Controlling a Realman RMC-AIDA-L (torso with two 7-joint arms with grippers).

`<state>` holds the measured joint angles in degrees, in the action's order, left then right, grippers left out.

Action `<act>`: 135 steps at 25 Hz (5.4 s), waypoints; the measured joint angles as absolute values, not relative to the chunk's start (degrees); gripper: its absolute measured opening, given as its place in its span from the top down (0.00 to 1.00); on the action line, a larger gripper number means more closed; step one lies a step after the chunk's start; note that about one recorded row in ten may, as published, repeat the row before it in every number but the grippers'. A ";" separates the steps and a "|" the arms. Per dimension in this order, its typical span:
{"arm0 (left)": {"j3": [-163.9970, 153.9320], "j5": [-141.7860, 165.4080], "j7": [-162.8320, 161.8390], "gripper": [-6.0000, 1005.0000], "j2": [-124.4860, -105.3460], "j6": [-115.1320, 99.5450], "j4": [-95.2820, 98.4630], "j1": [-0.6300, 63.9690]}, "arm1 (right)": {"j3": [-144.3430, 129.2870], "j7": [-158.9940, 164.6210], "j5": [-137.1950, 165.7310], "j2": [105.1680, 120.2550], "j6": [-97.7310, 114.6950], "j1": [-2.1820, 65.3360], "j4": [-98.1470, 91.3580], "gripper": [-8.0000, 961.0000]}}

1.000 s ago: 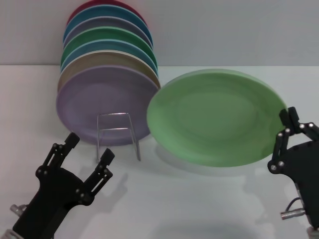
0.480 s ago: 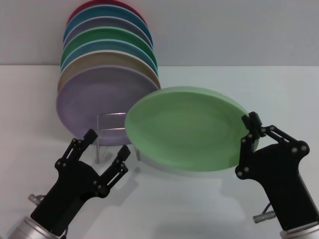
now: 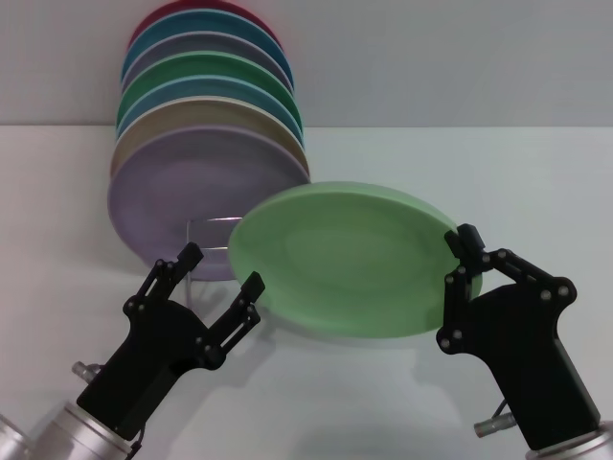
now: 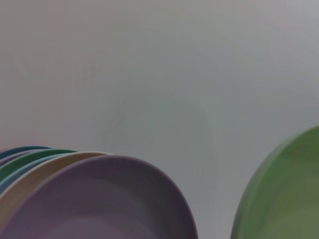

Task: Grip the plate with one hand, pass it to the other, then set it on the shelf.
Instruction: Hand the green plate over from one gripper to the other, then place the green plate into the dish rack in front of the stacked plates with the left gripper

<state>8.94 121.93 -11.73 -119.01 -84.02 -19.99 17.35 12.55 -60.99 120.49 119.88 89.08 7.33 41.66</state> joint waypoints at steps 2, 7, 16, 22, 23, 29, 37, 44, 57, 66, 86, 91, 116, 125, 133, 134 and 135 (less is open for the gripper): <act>9.36 121.91 -11.74 0.24 -119.00 -83.56 -20.02 17.50 | 12.46 -61.00 120.49 119.88 88.99 7.38 41.66 0.96; 9.93 121.87 -11.75 0.24 -119.00 -82.91 -20.04 18.01 | 12.40 -61.03 120.49 119.88 88.71 7.51 41.66 0.96; 10.54 121.73 -11.51 0.26 -119.00 -82.26 -20.01 18.27 | 12.31 -61.08 120.49 119.88 88.40 7.68 41.77 0.96; 10.55 121.99 -11.35 0.37 -119.00 -81.56 -20.06 18.80 | 12.30 -61.09 120.49 119.88 87.63 7.94 42.28 0.95; 10.55 122.00 -11.34 0.39 -119.00 -81.50 -20.06 18.82 | 12.30 -61.09 120.49 119.88 87.54 7.96 42.32 0.95; 10.60 121.83 -11.31 0.58 -119.00 -81.47 -19.74 18.89 | 12.33 -61.14 119.68 119.88 87.19 8.43 42.56 0.95; 10.63 121.73 -11.28 0.73 -119.00 -81.02 -19.42 19.42 | 12.30 -61.17 119.30 119.88 86.92 8.97 42.64 0.95; 10.92 121.72 -11.25 0.77 -119.00 -80.33 -19.42 19.85 | 12.49 -61.17 119.20 119.88 86.33 9.48 42.72 0.95; 11.43 121.85 -11.24 0.81 -119.00 -79.93 -19.33 20.20 | 12.76 -61.18 119.08 119.88 85.73 9.84 42.64 0.95; 11.43 122.09 -11.25 0.93 -119.00 -79.88 -19.34 20.21 | 12.85 -61.17 119.04 119.88 85.32 9.93 42.56 0.94; 11.68 121.74 -7.68 0.95 -119.02 -79.88 -19.92 19.03 | 12.54 -61.18 118.96 119.88 84.26 10.64 42.22 0.94; 13.65 121.89 -7.49 0.95 -119.06 -80.33 -19.99 17.74 | 12.38 -61.17 119.03 119.86 84.13 10.64 42.13 0.94; 27.39 121.86 -6.47 0.96 -118.37 -101.24 -13.77 13.50 | 8.41 -60.56 117.84 119.75 88.86 9.81 40.60 0.63; 26.31 122.34 8.57 0.96 -118.57 -101.07 -9.20 18.67 | 8.77 -60.83 113.14 119.79 87.47 11.48 39.16 0.63; 23.46 122.33 13.05 0.96 -118.57 -96.84 -9.03 19.99 | 10.59 -61.00 113.05 119.80 87.16 11.49 38.56 0.63; 22.80 122.35 13.80 0.96 -118.61 -96.21 -9.13 20.08 | 10.70 -61.00 113.05 119.80 87.16 11.48 38.35 0.63; 22.48 122.35 14.17 0.96 -118.61 -95.87 -9.20 20.13 | 10.91 -61.01 113.04 119.80 87.16 11.47 38.05 0.63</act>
<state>22.48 122.35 14.17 -118.61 -95.87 -9.20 20.13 10.91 -61.01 113.04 119.80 87.16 11.47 38.05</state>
